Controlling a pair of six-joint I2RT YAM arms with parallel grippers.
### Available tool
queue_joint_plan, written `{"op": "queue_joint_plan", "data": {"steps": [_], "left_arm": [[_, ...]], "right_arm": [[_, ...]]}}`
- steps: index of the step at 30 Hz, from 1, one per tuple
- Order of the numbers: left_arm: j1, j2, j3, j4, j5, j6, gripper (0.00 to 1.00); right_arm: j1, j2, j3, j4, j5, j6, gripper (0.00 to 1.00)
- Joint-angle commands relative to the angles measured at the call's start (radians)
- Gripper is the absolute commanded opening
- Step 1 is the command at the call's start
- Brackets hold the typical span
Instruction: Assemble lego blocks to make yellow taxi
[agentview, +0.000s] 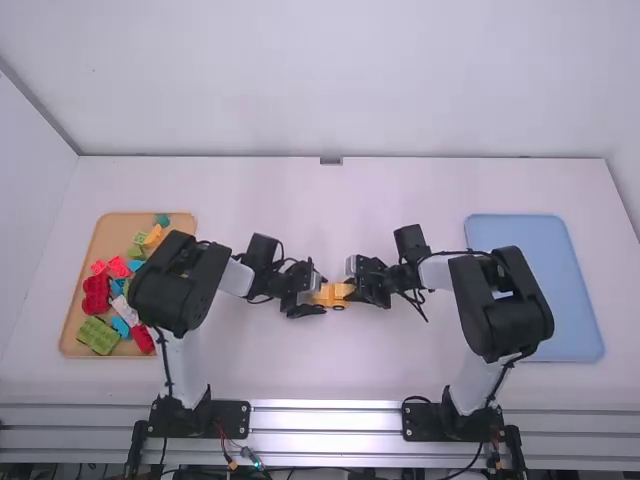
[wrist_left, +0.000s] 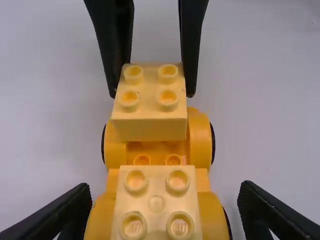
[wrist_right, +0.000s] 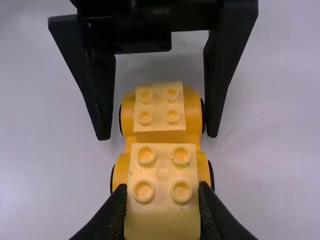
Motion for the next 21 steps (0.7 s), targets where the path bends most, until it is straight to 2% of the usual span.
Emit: {"op": "queue_joint_plan", "data": {"steps": [1,7,9,12,13,21], "left_arm": [[-0.008,0.040,-0.006,0.011,0.028,0.000,0.76],[-0.027,0.079,-0.006,0.059,0.025,-0.011,0.77],[-0.026,0.079,-0.006,0.070,0.025,-0.011,0.72],[-0.020,0.079,-0.006,0.076,0.021,-0.019,0.52],[-0.021,0.079,-0.006,0.084,0.021,-0.031,0.49],[-0.021,0.079,-0.005,0.094,0.025,-0.037,0.49]], "right_arm": [[0.005,0.013,0.005,-0.001,-0.012,0.006,0.07],[0.029,0.014,0.005,0.012,0.007,0.009,0.07],[0.043,0.014,0.005,0.017,0.032,0.021,0.06],[0.058,0.014,0.005,0.030,0.057,0.046,0.04],[0.061,0.014,0.005,0.031,0.065,0.045,0.04],[0.067,0.014,0.004,0.027,0.078,0.028,0.05]]}}
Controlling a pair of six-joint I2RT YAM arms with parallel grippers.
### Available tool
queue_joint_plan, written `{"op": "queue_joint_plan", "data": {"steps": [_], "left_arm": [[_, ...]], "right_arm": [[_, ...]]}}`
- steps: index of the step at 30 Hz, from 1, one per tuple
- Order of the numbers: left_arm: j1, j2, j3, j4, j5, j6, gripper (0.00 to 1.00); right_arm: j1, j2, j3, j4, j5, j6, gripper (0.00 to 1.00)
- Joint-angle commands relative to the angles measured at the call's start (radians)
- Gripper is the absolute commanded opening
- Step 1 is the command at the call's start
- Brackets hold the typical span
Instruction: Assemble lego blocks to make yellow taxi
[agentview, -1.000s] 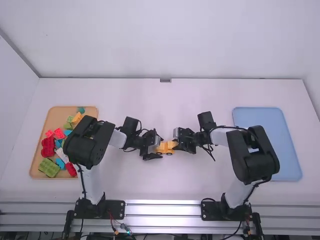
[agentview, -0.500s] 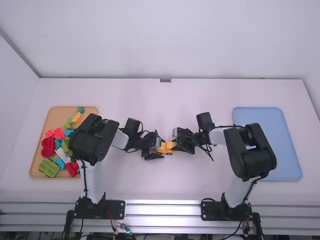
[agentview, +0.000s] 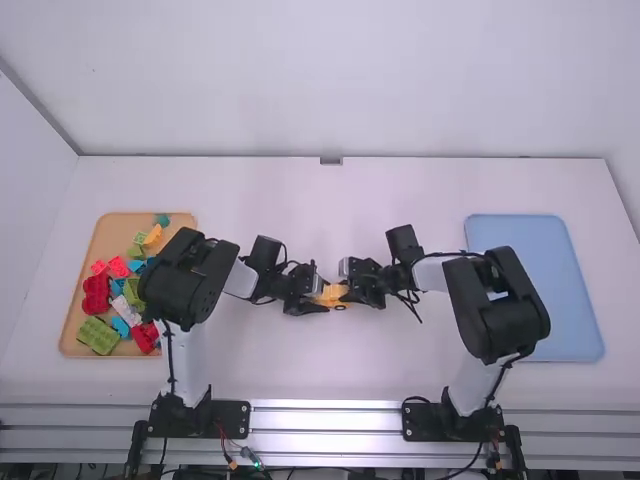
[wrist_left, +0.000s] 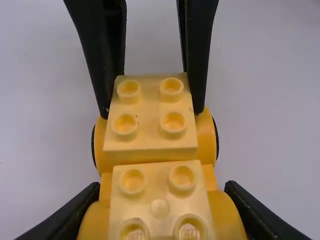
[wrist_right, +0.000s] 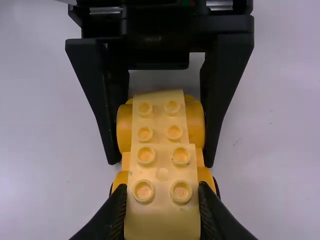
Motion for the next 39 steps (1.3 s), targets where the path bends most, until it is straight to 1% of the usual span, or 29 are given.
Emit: {"op": "queue_joint_plan", "data": {"steps": [1,2,3,4,5,6,9,12,15,19,22,23,24,25,26,27,29,30,33,39], "left_arm": [[-0.003,0.023,-0.006,0.000,0.014,-0.019,0.49],[-0.003,0.023,-0.006,0.000,0.014,-0.019,0.49],[-0.003,0.023,-0.006,0.000,0.013,-0.019,0.49],[-0.003,0.023,-0.006,0.000,0.013,-0.019,0.49],[-0.003,0.023,-0.006,0.002,0.014,-0.019,0.50],[-0.003,0.023,-0.006,0.004,0.013,-0.019,0.50],[-0.003,0.023,-0.006,0.008,0.013,-0.031,0.50],[-0.003,0.023,-0.006,0.015,0.010,-0.045,0.51],[-0.003,0.023,-0.006,0.015,0.010,-0.045,0.52],[-0.003,0.023,-0.006,0.014,0.010,-0.045,0.52],[-0.003,0.023,-0.006,0.014,0.009,-0.045,0.49],[-0.003,0.023,-0.006,0.014,0.009,-0.045,0.49],[-0.003,0.023,-0.006,0.014,0.009,-0.045,0.49],[-0.003,0.023,-0.006,0.014,0.010,-0.045,0.49],[-0.003,0.023,-0.006,0.014,0.009,-0.045,0.49],[-0.003,0.023,-0.006,0.014,0.009,-0.045,0.49],[-0.003,0.023,-0.006,0.014,0.010,-0.045,0.48],[-0.003,0.023,-0.006,0.014,0.010,-0.045,0.48],[-0.003,0.023,-0.006,0.014,0.009,-0.045,0.47],[-0.003,0.023,-0.006,0.015,0.010,-0.045,0.46]], "right_arm": [[0.015,0.014,0.003,-0.011,0.032,0.005,0.05],[0.014,0.014,0.003,-0.011,0.032,0.007,0.07],[0.010,0.014,0.003,-0.011,0.027,0.008,0.17],[0.010,0.014,0.003,-0.012,0.027,0.008,0.19],[0.008,0.014,0.003,-0.014,0.027,0.008,0.23],[0.003,0.014,0.003,-0.015,0.026,0.009,0.35],[0.003,0.014,0.003,-0.014,0.012,0.008,0.45],[0.003,0.013,0.004,-0.004,-0.026,0.008,0.53],[-0.003,0.012,0.007,0.010,-0.065,0.010,0.57],[-0.022,-0.023,0.006,0.006,-0.174,-0.033,0.58],[-0.044,-0.053,0.005,0.005,-0.233,-0.052,0.58],[-0.052,-0.065,0.005,0.009,-0.236,-0.047,0.56],[-0.055,-0.072,0.005,0.008,-0.227,-0.040,0.46],[-0.056,-0.077,0.005,0.003,-0.205,-0.031,0.31],[-0.053,-0.078,0.005,0.006,-0.171,-0.002,0.04],[-0.050,-0.078,0.005,0.008,-0.153,0.013,0.00],[-0.021,-0.074,0.005,0.007,-0.050,0.066,0.00],[-0.019,-0.074,0.005,0.008,-0.043,0.070,0.00],[0.023,-0.070,0.005,-0.019,0.083,0.116,0.00],[0.058,-0.070,0.003,-0.061,0.178,0.140,0.00]]}}
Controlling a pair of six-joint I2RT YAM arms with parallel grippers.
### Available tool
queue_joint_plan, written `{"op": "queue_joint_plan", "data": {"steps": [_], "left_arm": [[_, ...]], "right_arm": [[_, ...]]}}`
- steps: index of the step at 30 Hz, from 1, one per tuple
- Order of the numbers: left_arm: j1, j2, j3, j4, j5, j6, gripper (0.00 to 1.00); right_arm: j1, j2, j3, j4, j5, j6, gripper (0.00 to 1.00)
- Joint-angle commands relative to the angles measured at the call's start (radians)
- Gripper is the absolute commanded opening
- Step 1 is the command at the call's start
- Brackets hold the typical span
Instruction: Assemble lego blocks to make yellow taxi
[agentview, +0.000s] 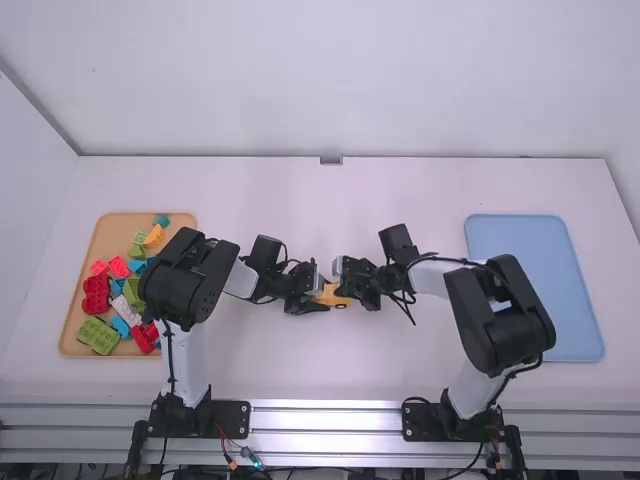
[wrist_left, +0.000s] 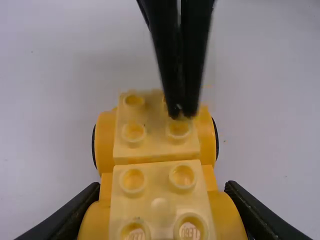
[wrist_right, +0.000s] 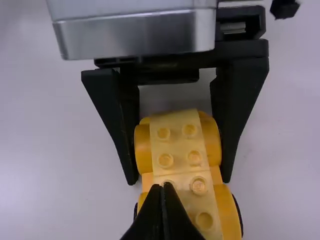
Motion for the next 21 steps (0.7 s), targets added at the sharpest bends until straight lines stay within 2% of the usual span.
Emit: {"op": "queue_joint_plan", "data": {"steps": [1,13,17,21], "left_arm": [[-0.003,0.022,-0.006,-0.003,0.018,-0.008,0.46],[-0.003,0.022,-0.001,-0.003,0.019,-0.007,0.46],[-0.003,0.022,-0.001,-0.006,0.019,-0.008,0.45],[-0.003,0.022,-0.001,-0.006,0.018,-0.007,0.44]], "right_arm": [[0.011,-0.004,-0.005,-0.007,0.122,0.037,0.00],[0.012,0.016,-0.072,0.059,0.240,0.111,0.00],[0.011,0.071,-0.063,0.077,0.244,0.112,0.00],[0.003,0.092,-0.019,0.008,0.240,0.080,0.00]]}}
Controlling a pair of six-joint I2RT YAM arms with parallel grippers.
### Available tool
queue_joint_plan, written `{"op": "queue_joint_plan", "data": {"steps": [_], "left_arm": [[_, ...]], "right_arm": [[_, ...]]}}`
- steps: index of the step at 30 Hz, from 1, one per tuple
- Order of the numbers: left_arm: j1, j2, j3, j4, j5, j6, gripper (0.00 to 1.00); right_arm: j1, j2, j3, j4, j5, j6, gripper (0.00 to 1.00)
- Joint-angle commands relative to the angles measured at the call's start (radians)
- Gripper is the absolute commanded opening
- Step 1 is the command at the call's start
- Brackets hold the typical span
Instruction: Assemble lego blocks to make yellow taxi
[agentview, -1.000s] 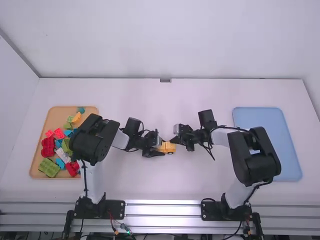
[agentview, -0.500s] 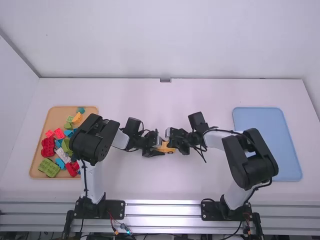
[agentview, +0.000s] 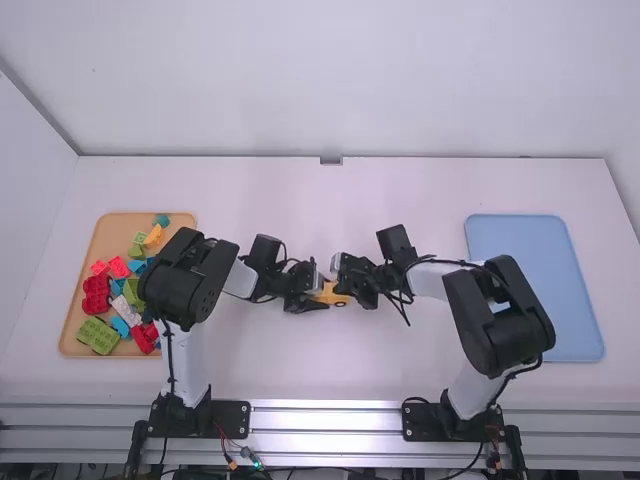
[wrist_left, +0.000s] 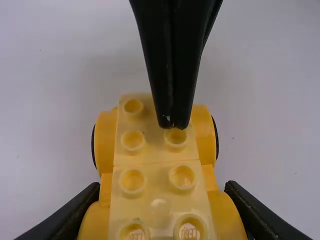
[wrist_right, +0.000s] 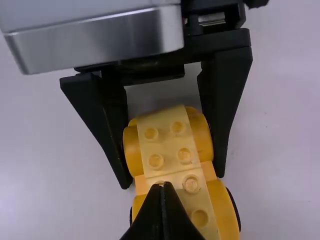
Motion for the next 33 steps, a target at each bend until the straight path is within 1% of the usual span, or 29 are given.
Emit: {"op": "queue_joint_plan", "data": {"steps": [1,5,8,10,11,12,13,14,15,16,17,18,19,22,23,25,27,28,31,33], "left_arm": [[-0.006,0.022,-0.002,-0.014,0.031,-0.007,0.44],[-0.006,0.022,0.000,-0.014,0.031,-0.007,0.44],[-0.006,0.022,-0.001,-0.010,0.031,-0.007,0.44],[-0.006,0.022,0.000,-0.011,0.031,-0.007,0.47],[-0.006,0.022,-0.001,-0.011,0.030,-0.006,0.49],[-0.006,0.022,-0.001,-0.011,0.030,-0.007,0.49],[-0.006,0.022,0.000,-0.011,0.030,-0.007,0.52],[-0.006,0.022,0.000,-0.011,0.027,-0.007,0.55],[-0.006,0.022,0.000,-0.010,0.026,-0.006,0.57],[-0.006,0.022,0.000,-0.009,0.026,-0.006,0.60],[-0.006,0.022,0.000,-0.006,0.027,-0.007,0.66],[-0.006,0.022,0.000,-0.001,0.019,-0.006,0.73],[-0.006,0.022,0.000,0.001,0.008,-0.007,0.81],[-0.006,0.021,0.003,-0.003,-0.033,-0.007,0.97],[-0.006,0.020,0.005,-0.010,-0.040,-0.008,0.99],[0.000,0.008,0.008,-0.038,-0.045,-0.007,0.99],[0.022,-0.045,0.008,-0.128,-0.059,-0.007,0.99],[0.023,-0.049,0.008,-0.135,-0.061,-0.007,0.99],[0.065,-0.166,0.008,-0.298,-0.136,-0.007,0.99],[0.088,-0.224,0.009,-0.369,-0.165,-0.008,0.99]], "right_arm": [[-0.005,0.080,-0.014,-0.049,0.206,-0.023,0.00],[-0.020,0.055,0.037,-0.060,0.142,-0.041,0.00],[-0.043,-0.003,0.040,-0.035,0.037,-0.056,0.00],[-0.065,-0.040,0.040,-0.015,-0.047,-0.080,0.00],[-0.099,-0.080,0.040,-0.010,-0.119,-0.094,0.02],[-0.106,-0.089,0.040,-0.012,-0.129,-0.094,0.05],[-0.130,-0.119,0.039,-0.023,-0.147,-0.090,0.22],[-0.154,-0.154,0.038,-0.043,-0.147,-0.060,0.44],[-0.168,-0.174,0.037,-0.055,-0.140,-0.039,0.58],[-0.183,-0.194,0.037,-0.070,-0.126,-0.011,0.77],[-0.196,-0.210,0.037,-0.085,-0.110,0.013,0.92],[-0.209,-0.222,0.037,-0.101,-0.096,0.031,0.99],[-0.215,-0.223,0.037,-0.109,-0.093,0.031,0.99],[-0.222,-0.223,0.037,-0.149,-0.095,0.009,0.98],[-0.221,-0.223,0.037,-0.158,-0.098,0.003,0.98],[-0.214,-0.218,0.037,-0.161,-0.095,0.005,0.99],[-0.200,-0.211,0.037,-0.153,-0.079,0.004,0.99],[-0.198,-0.211,0.037,-0.153,-0.077,0.005,0.99],[-0.180,-0.211,0.037,-0.149,-0.063,0.005,0.99],[-0.176,-0.211,0.037,-0.149,-0.053,0.004,0.99]]}}
